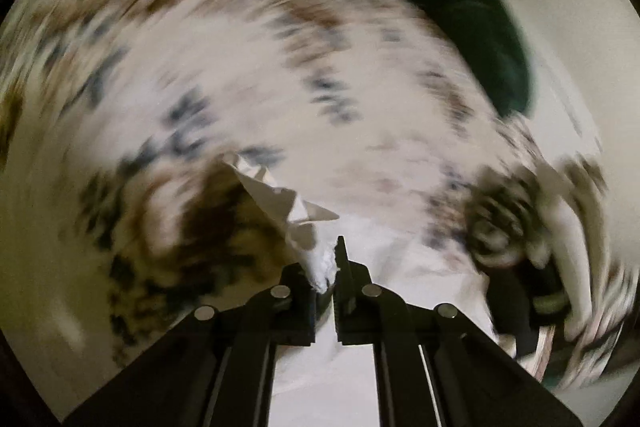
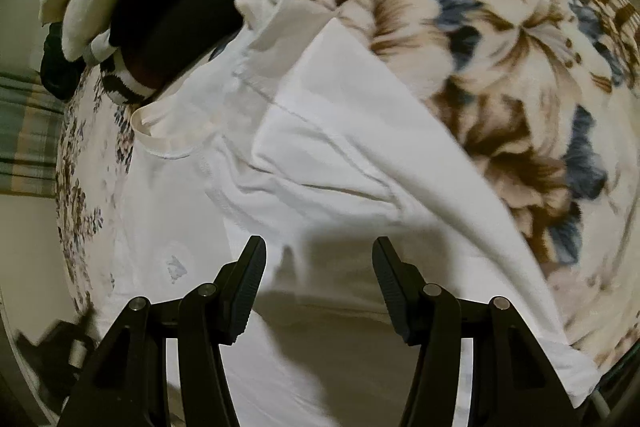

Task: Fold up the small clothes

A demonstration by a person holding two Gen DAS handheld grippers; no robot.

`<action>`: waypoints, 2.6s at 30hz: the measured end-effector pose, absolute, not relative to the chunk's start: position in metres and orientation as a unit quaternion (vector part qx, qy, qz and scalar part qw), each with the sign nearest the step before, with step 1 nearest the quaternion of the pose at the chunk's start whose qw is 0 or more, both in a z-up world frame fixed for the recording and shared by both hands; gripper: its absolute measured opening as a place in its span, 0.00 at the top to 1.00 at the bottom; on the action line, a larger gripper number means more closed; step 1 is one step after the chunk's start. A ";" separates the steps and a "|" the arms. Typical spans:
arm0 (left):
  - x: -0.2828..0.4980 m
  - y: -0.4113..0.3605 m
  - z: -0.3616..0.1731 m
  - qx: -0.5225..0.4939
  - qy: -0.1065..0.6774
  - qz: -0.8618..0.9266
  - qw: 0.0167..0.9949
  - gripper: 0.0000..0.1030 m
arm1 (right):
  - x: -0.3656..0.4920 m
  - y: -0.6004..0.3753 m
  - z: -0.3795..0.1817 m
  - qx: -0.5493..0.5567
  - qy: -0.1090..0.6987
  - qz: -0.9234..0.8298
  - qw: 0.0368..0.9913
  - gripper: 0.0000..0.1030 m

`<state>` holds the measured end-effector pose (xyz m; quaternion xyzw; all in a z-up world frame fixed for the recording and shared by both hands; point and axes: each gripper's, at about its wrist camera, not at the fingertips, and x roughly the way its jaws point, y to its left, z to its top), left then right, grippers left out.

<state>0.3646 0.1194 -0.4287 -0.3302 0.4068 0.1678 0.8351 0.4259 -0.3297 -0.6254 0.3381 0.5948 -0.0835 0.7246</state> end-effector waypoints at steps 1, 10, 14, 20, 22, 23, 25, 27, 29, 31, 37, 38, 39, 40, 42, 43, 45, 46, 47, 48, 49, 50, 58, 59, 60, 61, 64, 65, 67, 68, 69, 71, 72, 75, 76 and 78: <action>0.370 0.097 -0.416 -0.302 0.405 0.143 0.851 0.96 | 0.423 -0.334 -0.625 0.339 0.594 -0.085 0.724 0.44; 0.379 -0.103 -0.439 -0.133 0.523 -0.064 0.840 0.92 | 0.396 -0.403 -0.619 0.348 0.590 -0.116 0.719 0.44; 0.362 -0.107 -0.461 -0.129 0.578 -0.058 0.804 0.90 | 0.390 -0.423 -0.617 0.348 0.596 -0.107 0.716 0.44; 0.344 -0.047 -0.445 -0.133 0.562 -0.003 0.816 0.15 | 0.411 -0.410 -0.606 0.359 0.602 -0.013 0.714 0.43; 0.347 -0.032 -0.451 -0.122 0.567 0.025 0.814 0.15 | 0.431 -0.389 -0.600 0.345 0.599 0.024 0.722 0.41; 0.350 -0.022 -0.457 -0.120 0.573 0.040 0.810 0.15 | 0.442 -0.379 -0.599 0.337 0.600 0.038 0.725 0.40; 0.353 -0.007 -0.465 -0.117 0.583 0.066 0.801 0.15 | 0.469 -0.357 -0.603 0.324 0.606 0.068 0.724 0.39; 0.357 0.003 -0.471 -0.114 0.586 0.080 0.798 0.15 | 0.495 -0.336 -0.614 0.302 0.619 0.081 0.720 0.39; 0.362 0.005 -0.477 -0.098 0.587 0.089 0.799 0.15 | 0.516 -0.320 -0.626 0.289 0.633 0.090 0.713 0.39; 0.368 0.004 -0.482 -0.083 0.589 0.084 0.800 0.15 | 0.535 -0.302 -0.644 0.265 0.656 0.101 0.700 0.39; 0.381 -0.008 -0.511 -0.032 0.620 0.061 0.782 0.15 | 0.537 -0.276 -0.667 0.080 0.689 0.063 0.718 0.48; 0.381 -0.009 -0.516 -0.030 0.632 0.054 0.773 0.15 | 0.535 -0.278 -0.666 0.082 0.689 0.060 0.718 0.48; 0.380 -0.008 -0.516 -0.032 0.635 0.050 0.770 0.15 | 0.532 -0.281 -0.663 0.086 0.690 0.059 0.716 0.48; 0.379 -0.007 -0.512 -0.037 0.633 0.043 0.772 0.15 | 0.531 -0.282 -0.660 0.091 0.691 0.059 0.714 0.46; 0.380 -0.004 -0.499 -0.045 0.629 0.034 0.776 0.15 | 0.525 -0.293 -0.648 0.131 0.684 0.065 0.714 0.46; 0.383 0.000 -0.489 -0.055 0.623 0.028 0.780 0.15 | 0.524 -0.299 -0.640 0.149 0.676 0.065 0.718 0.46; 0.395 0.004 -0.473 -0.064 0.611 0.016 0.789 0.15 | 0.523 -0.316 -0.625 0.181 0.655 0.058 0.732 0.44; 0.408 0.005 -0.466 -0.060 0.603 0.011 0.796 0.15 | 0.526 -0.330 -0.616 0.198 0.638 0.044 0.743 0.43; 0.420 0.005 -0.462 -0.057 0.597 0.008 0.800 0.15 | 0.529 -0.339 -0.611 0.209 0.628 0.034 0.749 0.43; 0.433 0.006 -0.459 -0.056 0.593 0.007 0.803 0.15 | 0.538 -0.351 -0.607 0.222 0.618 0.019 0.754 0.43; 0.447 0.007 -0.459 -0.057 0.591 0.007 0.805 0.15 | 0.546 -0.362 -0.607 0.233 0.613 0.006 0.755 0.43; 0.466 0.006 -0.461 -0.059 0.592 0.003 0.804 0.15 | 0.554 -0.370 -0.608 0.244 0.609 -0.004 0.755 0.43; 0.552 -0.033 -0.496 -0.039 0.617 -0.029 0.785 0.15 | 0.644 -0.379 -0.639 0.218 0.621 0.010 0.753 0.43; 0.556 -0.039 -0.502 -0.032 0.623 -0.035 0.781 0.16 | 0.650 -0.375 -0.645 0.210 0.626 0.012 0.751 0.43; 0.560 -0.044 -0.508 -0.031 0.628 -0.042 0.777 0.20 | 0.657 -0.370 -0.651 0.200 0.633 0.014 0.747 0.44; 0.561 -0.048 -0.512 -0.028 0.630 -0.050 0.775 0.26 | 0.659 -0.367 -0.655 0.192 0.636 0.012 0.747 0.49; 0.559 -0.061 -0.510 -0.001 0.611 -0.073 0.788 0.84 | 0.660 -0.359 -0.655 0.177 0.633 0.015 0.753 0.88; 0.557 -0.065 -0.506 0.007 0.601 -0.082 0.795 0.97 | 0.658 -0.356 -0.653 0.176 0.629 0.017 0.757 0.88; 0.549 -0.070 -0.494 0.018 0.576 -0.093 0.812 0.98 | 0.651 -0.351 -0.643 0.175 0.612 0.024 0.771 0.90; 0.546 -0.071 -0.488 0.016 0.569 -0.096 0.817 0.98 | 0.647 -0.351 -0.638 0.174 0.606 0.027 0.776 0.90; 0.542 -0.069 -0.482 0.010 0.560 -0.099 0.823 0.98 | 0.642 -0.349 -0.631 0.174 0.598 0.031 0.782 0.91; 0.530 -0.068 -0.463 0.000 0.536 -0.099 0.838 0.98 | 0.632 -0.346 -0.616 0.178 0.583 0.040 0.792 0.91; 0.523 -0.064 -0.452 -0.009 0.527 -0.100 0.844 0.98 | 0.626 -0.346 -0.608 0.181 0.577 0.043 0.795 0.91; 0.487 -0.053 -0.414 -0.031 0.489 -0.106 0.865 0.98 | 0.598 -0.345 -0.578 0.189 0.548 0.056 0.813 0.91; 0.467 -0.047 -0.399 -0.040 0.477 -0.108 0.871 0.98 | 0.580 -0.348 -0.564 0.191 0.536 0.063 0.820 0.91; 0.444 -0.042 -0.381 -0.051 0.465 -0.108 0.877 0.98 | 0.548 -0.349 -0.544 0.194 0.524 0.076 0.826 0.91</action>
